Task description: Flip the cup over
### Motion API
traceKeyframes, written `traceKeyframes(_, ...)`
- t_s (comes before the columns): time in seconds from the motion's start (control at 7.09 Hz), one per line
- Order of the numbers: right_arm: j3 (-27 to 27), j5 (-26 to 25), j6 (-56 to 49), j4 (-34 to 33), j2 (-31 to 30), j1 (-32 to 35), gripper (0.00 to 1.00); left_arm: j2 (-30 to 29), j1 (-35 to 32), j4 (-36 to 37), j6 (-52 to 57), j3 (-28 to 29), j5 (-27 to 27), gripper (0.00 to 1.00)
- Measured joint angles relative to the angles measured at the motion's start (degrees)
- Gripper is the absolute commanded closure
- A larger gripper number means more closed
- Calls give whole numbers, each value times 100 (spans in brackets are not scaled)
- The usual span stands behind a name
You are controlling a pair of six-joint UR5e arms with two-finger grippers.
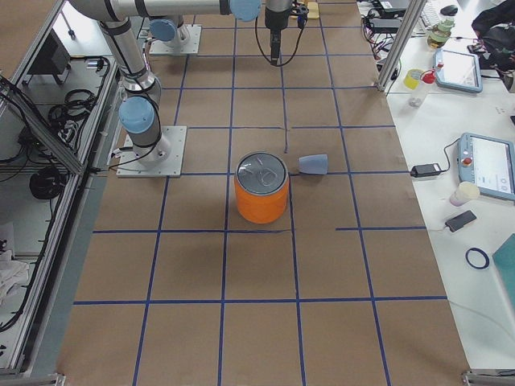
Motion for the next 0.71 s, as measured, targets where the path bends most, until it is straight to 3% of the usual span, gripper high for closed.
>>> traceKeyframes(0.71,34,-43,-16,-5,-46,16,0,0,0,-5,0,0,3,0)
